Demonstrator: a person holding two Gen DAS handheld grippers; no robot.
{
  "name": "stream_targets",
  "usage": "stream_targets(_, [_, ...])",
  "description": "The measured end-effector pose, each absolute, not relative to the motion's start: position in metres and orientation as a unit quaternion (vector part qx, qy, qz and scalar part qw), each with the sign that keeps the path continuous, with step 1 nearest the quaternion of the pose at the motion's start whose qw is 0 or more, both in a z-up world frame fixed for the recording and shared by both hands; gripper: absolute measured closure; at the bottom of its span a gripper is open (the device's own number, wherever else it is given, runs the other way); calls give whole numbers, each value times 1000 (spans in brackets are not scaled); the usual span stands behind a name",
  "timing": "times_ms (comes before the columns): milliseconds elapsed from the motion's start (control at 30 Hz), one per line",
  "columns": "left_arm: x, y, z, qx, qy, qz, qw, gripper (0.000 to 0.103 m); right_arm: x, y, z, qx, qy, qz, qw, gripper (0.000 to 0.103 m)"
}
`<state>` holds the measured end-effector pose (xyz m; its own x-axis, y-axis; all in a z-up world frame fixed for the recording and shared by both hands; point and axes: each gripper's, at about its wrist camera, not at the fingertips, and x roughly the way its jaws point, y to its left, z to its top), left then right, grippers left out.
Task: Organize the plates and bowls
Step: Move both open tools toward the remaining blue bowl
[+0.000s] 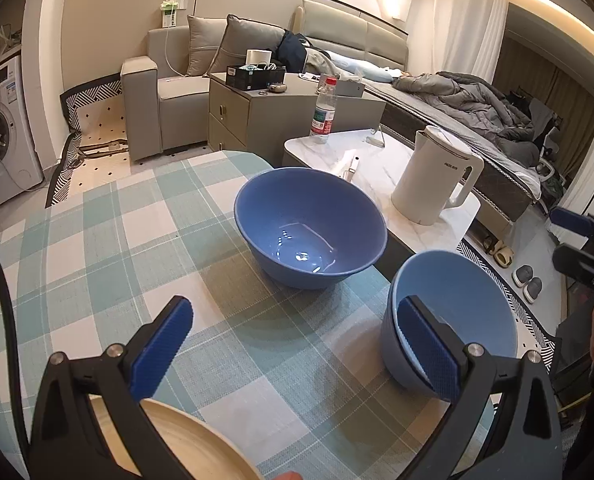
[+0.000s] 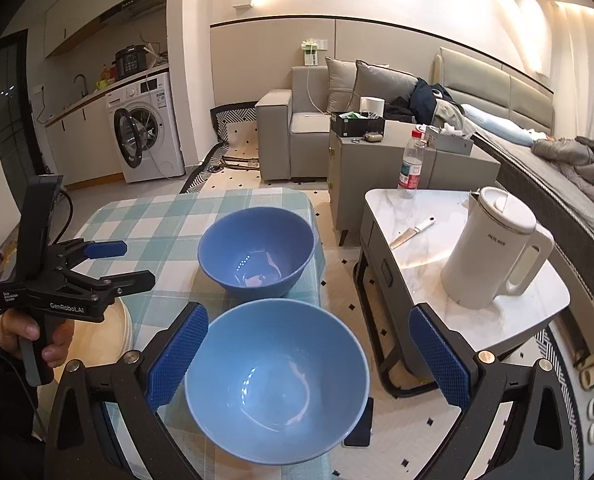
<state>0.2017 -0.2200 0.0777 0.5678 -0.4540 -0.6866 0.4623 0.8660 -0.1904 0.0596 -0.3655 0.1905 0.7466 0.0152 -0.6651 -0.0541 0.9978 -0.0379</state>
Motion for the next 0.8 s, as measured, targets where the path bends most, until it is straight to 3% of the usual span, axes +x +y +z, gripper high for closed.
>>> stream_targets(800, [231, -221, 60, 2, 410, -243, 879, 0, 132, -375, 170, -15, 396, 59, 916, 1])
